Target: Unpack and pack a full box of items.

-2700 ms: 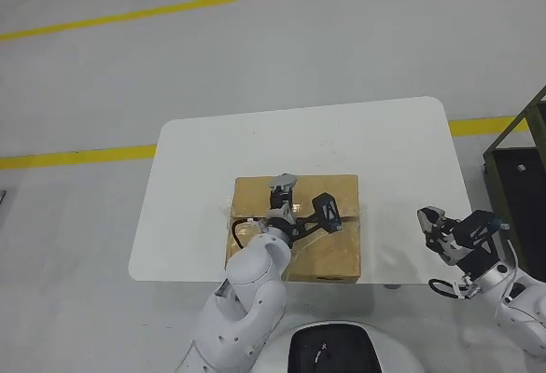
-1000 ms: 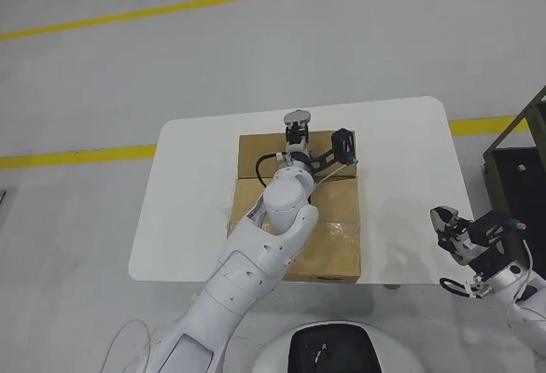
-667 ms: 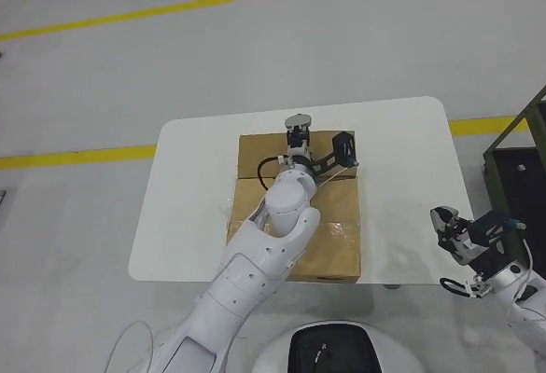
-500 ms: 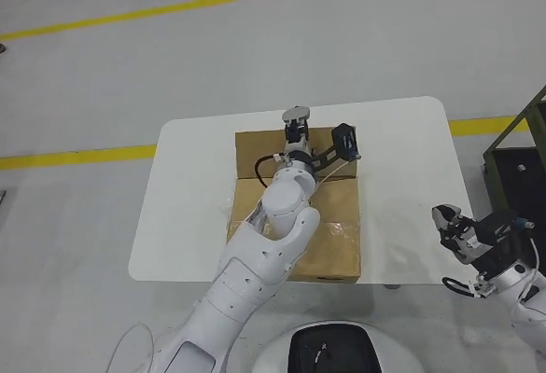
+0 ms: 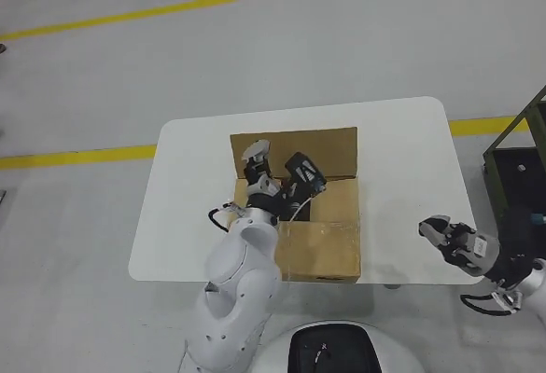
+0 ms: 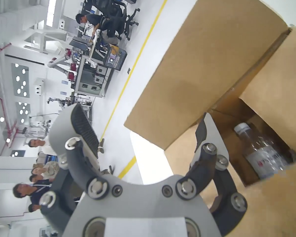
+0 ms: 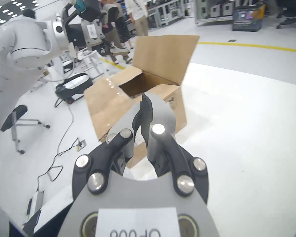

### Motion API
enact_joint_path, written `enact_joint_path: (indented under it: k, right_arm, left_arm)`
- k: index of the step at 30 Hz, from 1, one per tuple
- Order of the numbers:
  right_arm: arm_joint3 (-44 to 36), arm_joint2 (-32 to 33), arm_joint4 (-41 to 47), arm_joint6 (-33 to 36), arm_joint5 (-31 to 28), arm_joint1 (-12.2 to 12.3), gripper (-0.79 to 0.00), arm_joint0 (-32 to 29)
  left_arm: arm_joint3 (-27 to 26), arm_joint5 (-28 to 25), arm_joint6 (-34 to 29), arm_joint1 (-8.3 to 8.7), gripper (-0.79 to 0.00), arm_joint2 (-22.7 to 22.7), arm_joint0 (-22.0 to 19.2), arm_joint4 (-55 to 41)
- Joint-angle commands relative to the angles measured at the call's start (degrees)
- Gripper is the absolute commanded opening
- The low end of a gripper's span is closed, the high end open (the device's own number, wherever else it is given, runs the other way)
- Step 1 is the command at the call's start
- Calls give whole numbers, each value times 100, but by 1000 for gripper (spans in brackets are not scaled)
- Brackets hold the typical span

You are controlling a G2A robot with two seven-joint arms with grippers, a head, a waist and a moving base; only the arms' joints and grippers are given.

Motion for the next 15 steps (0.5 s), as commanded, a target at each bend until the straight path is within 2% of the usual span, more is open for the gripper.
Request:
enact_joint_path:
  k: [1, 8, 12, 15]
  right_arm:
    - [7, -82, 202, 287, -167, 35, -785, 35]
    - [26, -150, 375, 454, -184, 61, -785, 73]
    - [26, -150, 375, 454, -184, 61, -785, 73]
    - [38, -156, 384, 441, -145, 60, -785, 70]
  left_arm:
    - [-432, -60, -31, 33, 0, -171, 426, -89]
    - [-1511, -92, -85, 104, 0, -644, 1440, -532]
    - [-1793, 179, -80, 124, 0, -811, 1890, -668]
    - [-1815, 241, -35, 131, 0, -846, 1955, -657]
